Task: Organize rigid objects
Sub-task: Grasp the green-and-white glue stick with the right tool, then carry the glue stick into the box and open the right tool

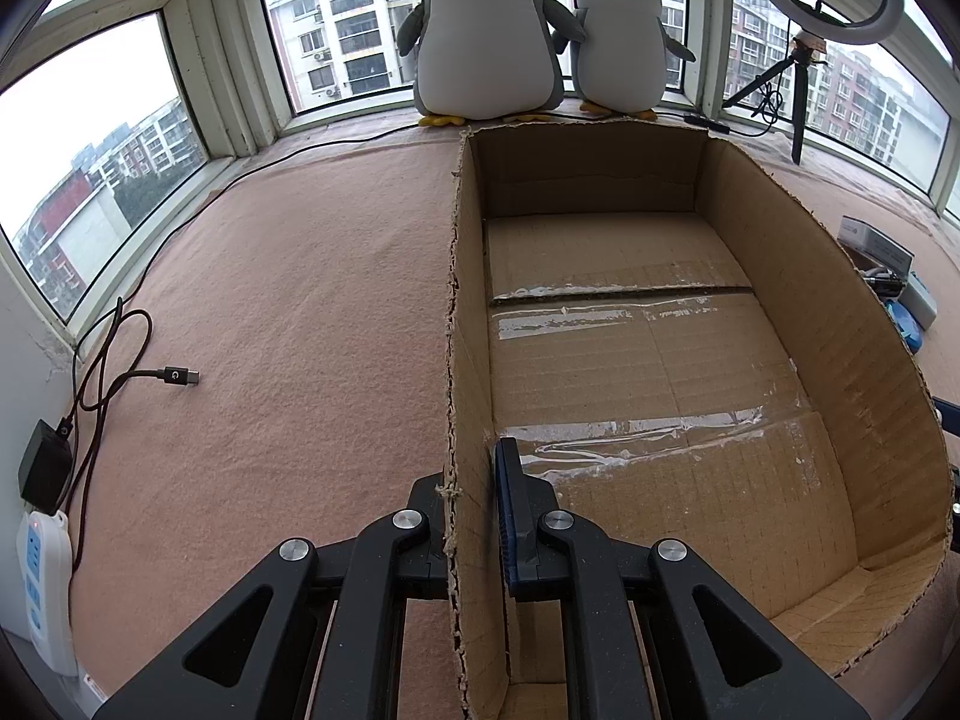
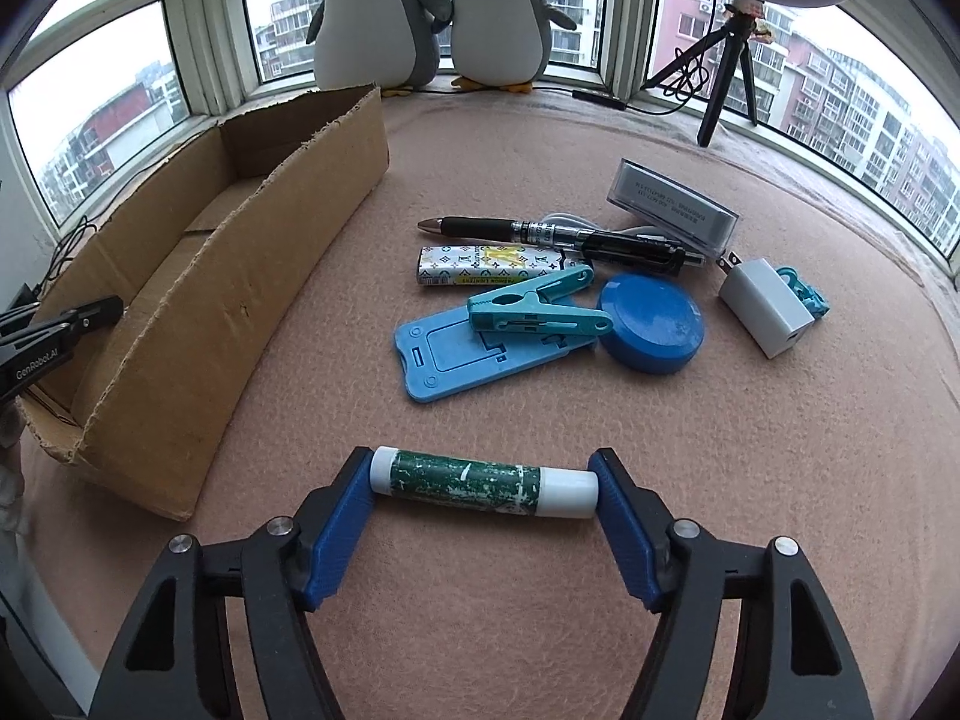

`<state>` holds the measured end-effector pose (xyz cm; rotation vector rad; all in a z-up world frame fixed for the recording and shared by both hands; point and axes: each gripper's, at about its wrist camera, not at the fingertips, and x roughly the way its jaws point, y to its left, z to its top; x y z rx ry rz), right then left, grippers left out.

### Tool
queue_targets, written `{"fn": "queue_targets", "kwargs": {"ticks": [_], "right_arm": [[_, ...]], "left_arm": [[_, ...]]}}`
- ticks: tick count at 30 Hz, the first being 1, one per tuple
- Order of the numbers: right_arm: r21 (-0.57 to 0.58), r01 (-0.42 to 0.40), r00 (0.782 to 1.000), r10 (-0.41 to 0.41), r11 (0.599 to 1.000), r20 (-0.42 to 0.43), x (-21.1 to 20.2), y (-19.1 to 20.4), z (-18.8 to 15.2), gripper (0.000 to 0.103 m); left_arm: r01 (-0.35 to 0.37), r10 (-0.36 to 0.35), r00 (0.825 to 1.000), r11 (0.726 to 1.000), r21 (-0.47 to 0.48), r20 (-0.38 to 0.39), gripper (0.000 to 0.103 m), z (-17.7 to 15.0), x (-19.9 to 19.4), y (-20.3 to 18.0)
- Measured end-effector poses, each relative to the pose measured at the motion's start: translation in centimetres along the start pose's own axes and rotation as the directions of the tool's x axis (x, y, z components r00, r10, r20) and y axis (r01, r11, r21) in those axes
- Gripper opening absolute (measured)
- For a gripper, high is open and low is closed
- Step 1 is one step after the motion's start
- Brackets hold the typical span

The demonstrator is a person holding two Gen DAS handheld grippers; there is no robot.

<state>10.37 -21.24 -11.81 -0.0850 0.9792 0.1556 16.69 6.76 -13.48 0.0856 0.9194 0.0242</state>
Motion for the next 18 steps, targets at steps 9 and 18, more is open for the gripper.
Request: {"fn": "queue_targets", "kwargs": {"ticks": [9,18], "right_arm": [[0.018,-0.013,1.0,0.013,1.0,0.011,-0.5,-0.3,-0.2,0.068],[0.014,-0.053,0.994,0.051,0.999,0.101,-4.4,0.8,0.4,0.068]], "left_arm": [[0.0,0.0,1.0,1.0,0.0,0.0,0.009,0.0,0.0,0.0],[-0.001,0.001,1.0,1.0,0.0,0.0,0.009,0.0,0.0,0.1]]}}
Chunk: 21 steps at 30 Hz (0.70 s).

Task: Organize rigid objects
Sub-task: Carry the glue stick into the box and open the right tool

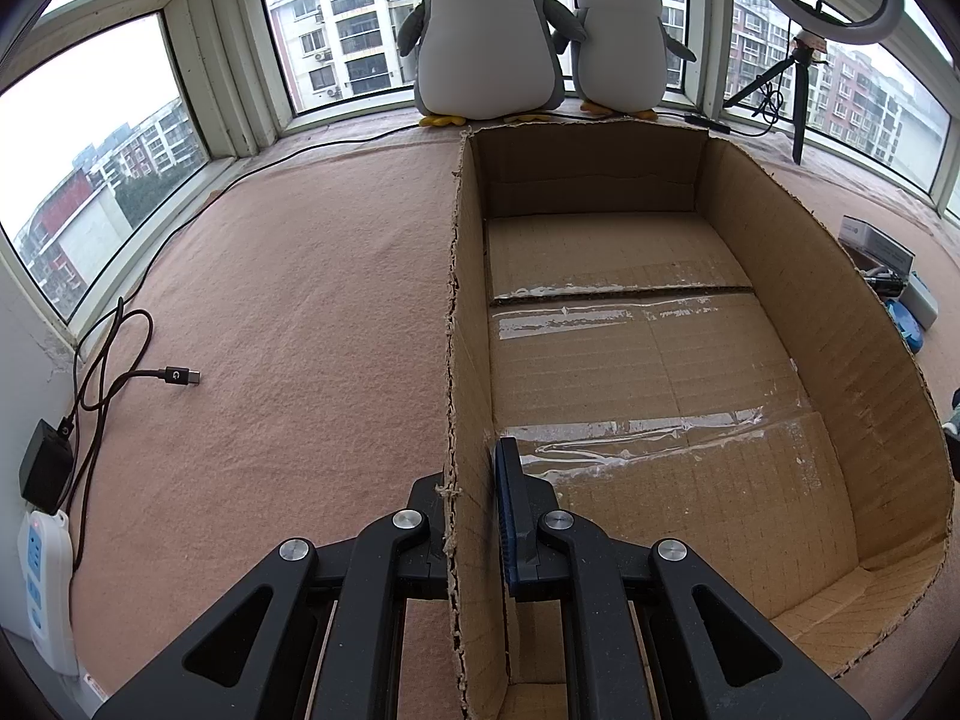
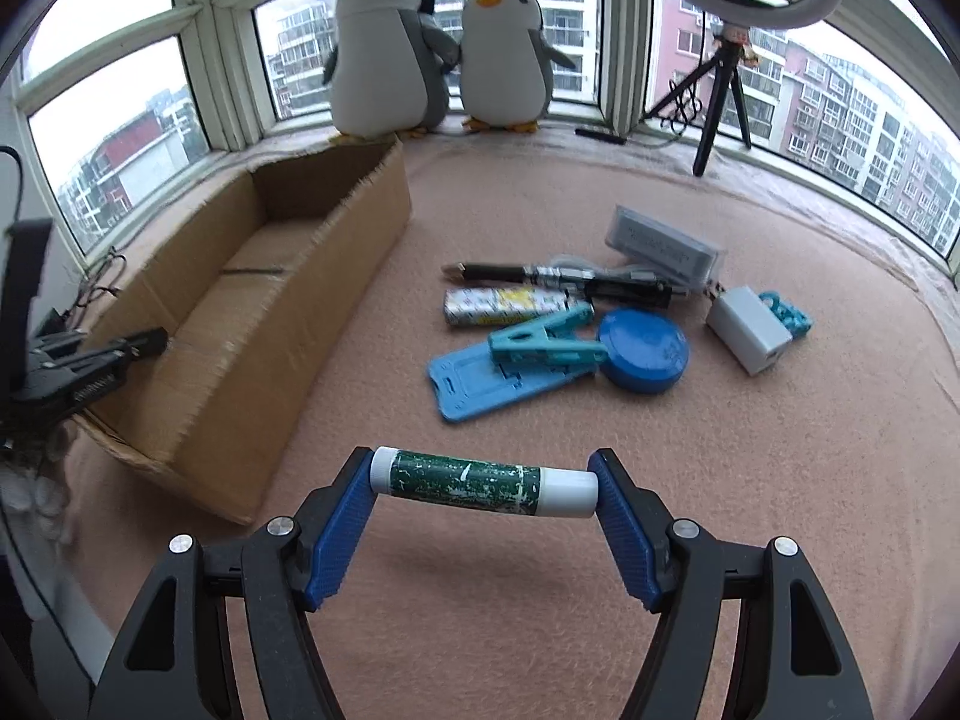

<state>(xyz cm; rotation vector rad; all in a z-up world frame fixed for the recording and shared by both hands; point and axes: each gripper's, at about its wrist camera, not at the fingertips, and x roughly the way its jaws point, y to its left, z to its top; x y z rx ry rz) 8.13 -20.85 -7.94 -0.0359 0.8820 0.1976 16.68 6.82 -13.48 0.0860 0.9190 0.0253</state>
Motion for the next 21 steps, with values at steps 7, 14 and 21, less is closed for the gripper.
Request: {"fn": "queue_targets", "kwargs": {"ticks": [7,14,21], "right_arm": [[-0.06,-0.081,0.991,0.086,0.995,0.1,-3.2,3.5,2.7,0.068],[-0.114,-0.125,0.983,0.139,0.986,0.121,-3.0,6.6,4.5,0.068],[-0.145,-0.15,0.981,0.165,0.978,0.103,-1.5,8.6,5.6,0.068]], "left_arm": [[0.0,0.0,1.0,1.0,0.0,0.0,0.009,0.0,0.0,0.0],[0.001,-0.001,1.0,1.0,0.0,-0.001,0.009,0.0,0.0,0.0],[-0.001,0.001,1.0,1.0,0.002,-0.001,0.009,-0.1,0.0,0.0]]}}
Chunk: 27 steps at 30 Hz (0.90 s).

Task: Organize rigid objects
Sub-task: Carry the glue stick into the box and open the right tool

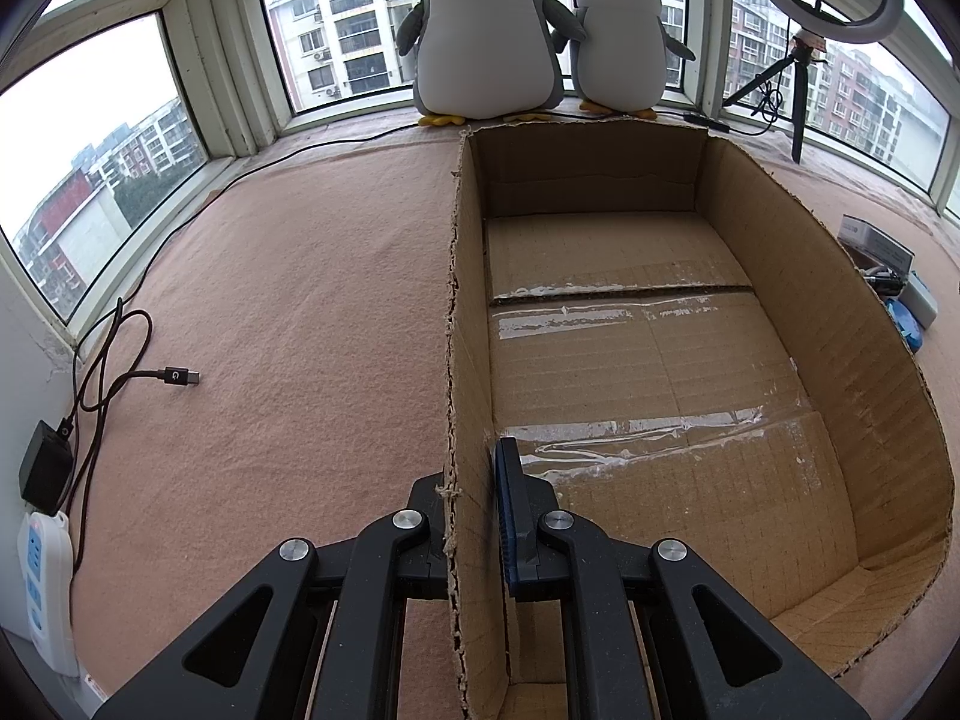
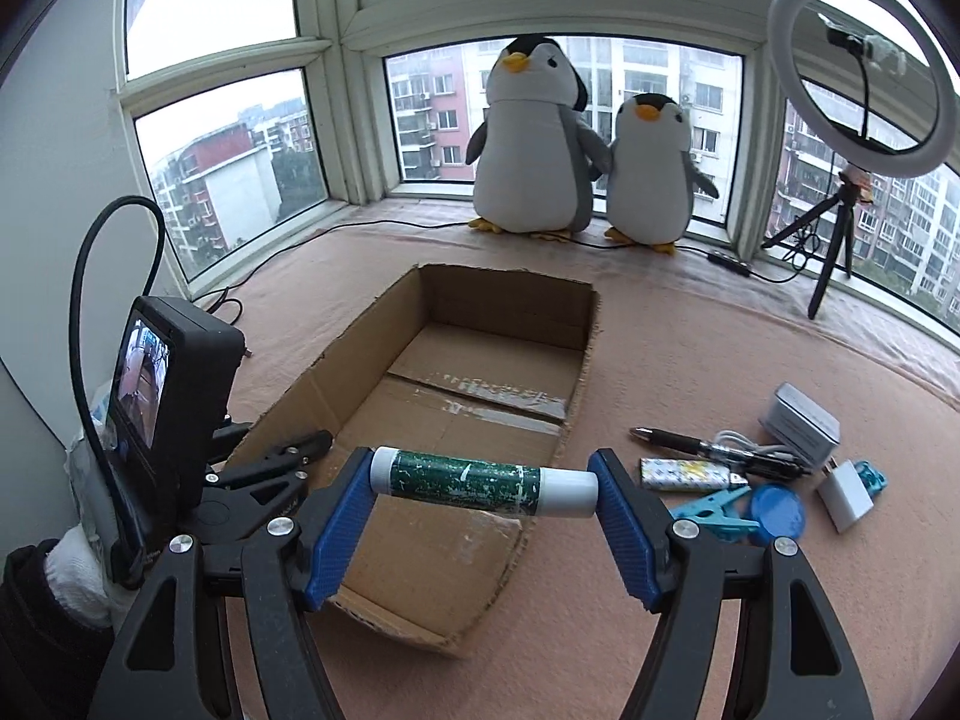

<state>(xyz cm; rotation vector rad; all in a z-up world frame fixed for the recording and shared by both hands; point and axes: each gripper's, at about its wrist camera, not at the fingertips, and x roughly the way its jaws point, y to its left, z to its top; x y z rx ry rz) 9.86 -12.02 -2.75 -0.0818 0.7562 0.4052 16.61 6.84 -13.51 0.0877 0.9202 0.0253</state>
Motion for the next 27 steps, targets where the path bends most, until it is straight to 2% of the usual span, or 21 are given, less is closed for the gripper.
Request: {"fn": "queue_targets", "kwargs": {"ticks": [10,16,27], "right_arm": [[-0.014,-0.02,0.999,0.019,1.0,-0.035,1.8,1.2,-0.2,0.068],[-0.015,-0.033,0.999,0.032,0.999,-0.031,1.7,1.5,-0.4,0.073],[0.059,-0.052,0.999,0.053,0.997,-0.006,-0.3,-0.9,-1.1,0.073]], "left_arm": [[0.0,0.0,1.0,1.0,0.0,0.0,0.009,0.0,0.0,0.0],[-0.002,0.002,1.0,1.0,0.0,0.0,0.009,0.1,0.0,-0.1],[-0.004,0.004,1.0,1.0,0.0,0.001,0.01,0.1,0.1,-0.2]]}}
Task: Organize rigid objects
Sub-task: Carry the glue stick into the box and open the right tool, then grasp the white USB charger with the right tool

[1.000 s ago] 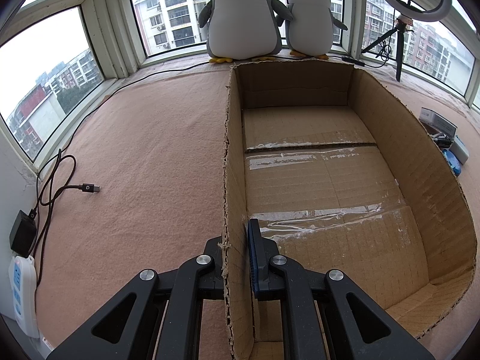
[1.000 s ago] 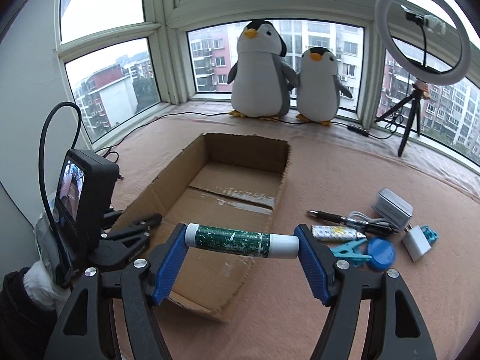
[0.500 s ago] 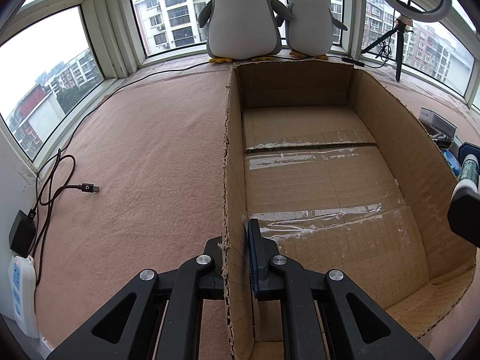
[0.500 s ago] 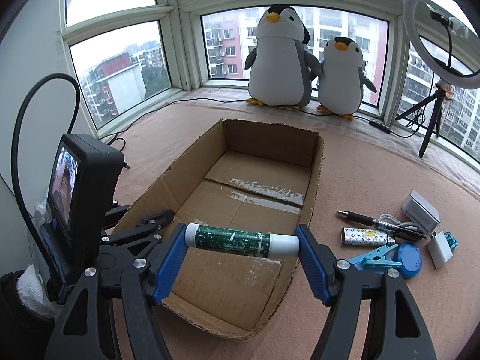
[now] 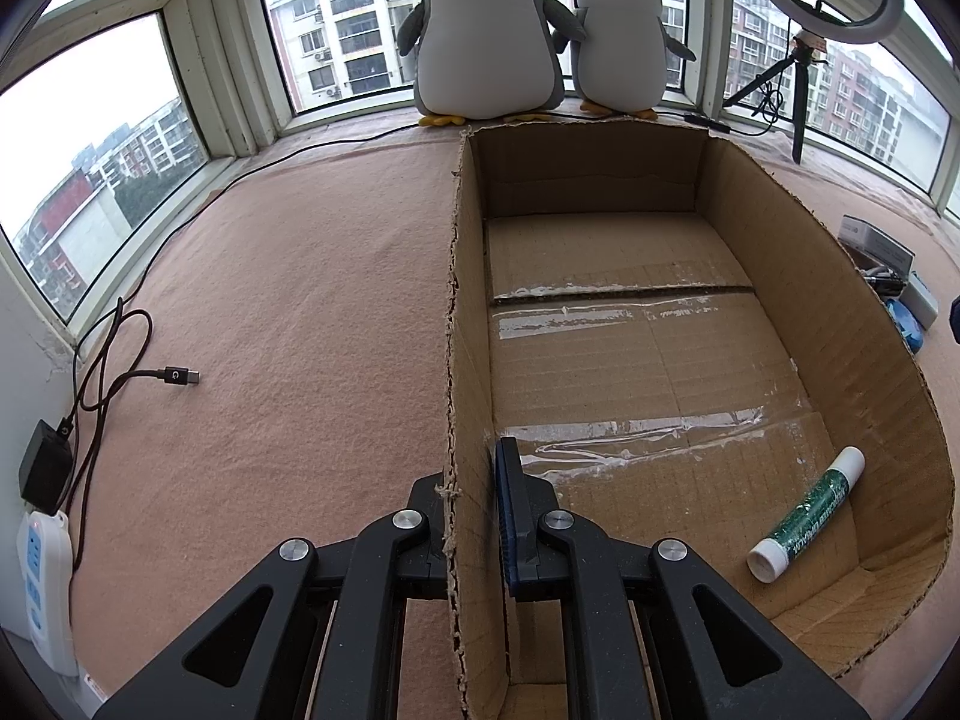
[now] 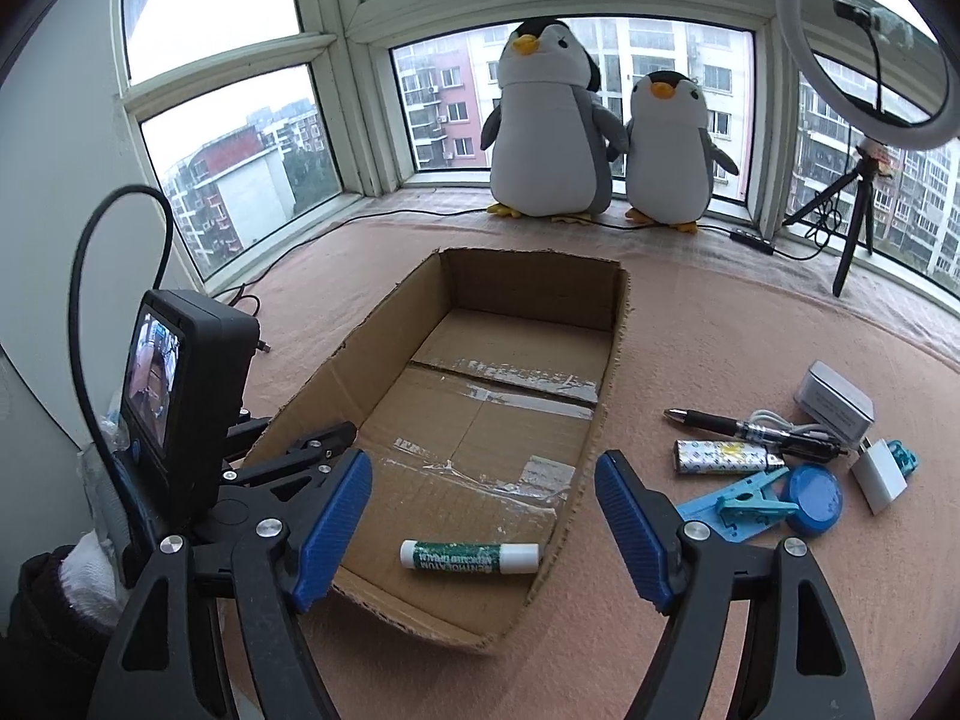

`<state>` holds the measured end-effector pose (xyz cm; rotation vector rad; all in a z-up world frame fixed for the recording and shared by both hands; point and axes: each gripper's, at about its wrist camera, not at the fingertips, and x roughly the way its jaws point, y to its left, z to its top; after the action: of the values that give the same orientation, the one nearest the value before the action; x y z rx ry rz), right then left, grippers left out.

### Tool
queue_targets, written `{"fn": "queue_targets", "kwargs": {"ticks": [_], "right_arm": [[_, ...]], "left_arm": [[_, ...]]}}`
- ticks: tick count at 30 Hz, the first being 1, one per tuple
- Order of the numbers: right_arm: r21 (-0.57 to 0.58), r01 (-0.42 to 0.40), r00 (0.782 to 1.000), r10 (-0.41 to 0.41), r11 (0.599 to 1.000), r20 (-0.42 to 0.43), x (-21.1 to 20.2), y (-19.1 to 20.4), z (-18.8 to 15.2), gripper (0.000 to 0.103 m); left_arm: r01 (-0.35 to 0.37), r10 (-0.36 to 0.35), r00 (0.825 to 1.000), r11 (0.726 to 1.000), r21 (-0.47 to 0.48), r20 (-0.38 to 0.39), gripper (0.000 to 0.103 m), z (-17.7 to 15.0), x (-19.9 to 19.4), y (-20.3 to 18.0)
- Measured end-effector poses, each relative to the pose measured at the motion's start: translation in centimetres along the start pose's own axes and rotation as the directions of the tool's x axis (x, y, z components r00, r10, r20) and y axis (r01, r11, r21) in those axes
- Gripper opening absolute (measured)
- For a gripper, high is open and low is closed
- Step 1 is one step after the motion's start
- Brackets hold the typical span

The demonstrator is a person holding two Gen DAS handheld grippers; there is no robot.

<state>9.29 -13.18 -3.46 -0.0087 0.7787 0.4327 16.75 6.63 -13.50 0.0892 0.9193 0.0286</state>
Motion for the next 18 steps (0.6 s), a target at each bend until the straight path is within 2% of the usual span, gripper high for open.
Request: {"fn": "queue_targets", "kwargs": {"ticks": [6,13,18], "right_arm": [[0.061,0.031,0.999,-0.031,0.998,0.012,-3.0,-4.5,-1.6,0.073],[0.18,0.119,0.993,-0.121,0.977,0.002,-6.1,-13.3,-4.1,0.073],[0.229,0.186,0.982,-0.184,0.955,-0.032,-6.4,-19.4,-5.2,0.073]], "left_arm": [[-0.004,0.004,1.0,1.0,0.0,-0.002,0.01,0.0,0.1,-0.1],[-0.009,0.009,1.0,1.0,0.007,-0.003,0.01,0.0,0.0,-0.1],[-0.011,0.011,1.0,1.0,0.011,-0.011,0.01,0.1,0.1,0.0]]}}
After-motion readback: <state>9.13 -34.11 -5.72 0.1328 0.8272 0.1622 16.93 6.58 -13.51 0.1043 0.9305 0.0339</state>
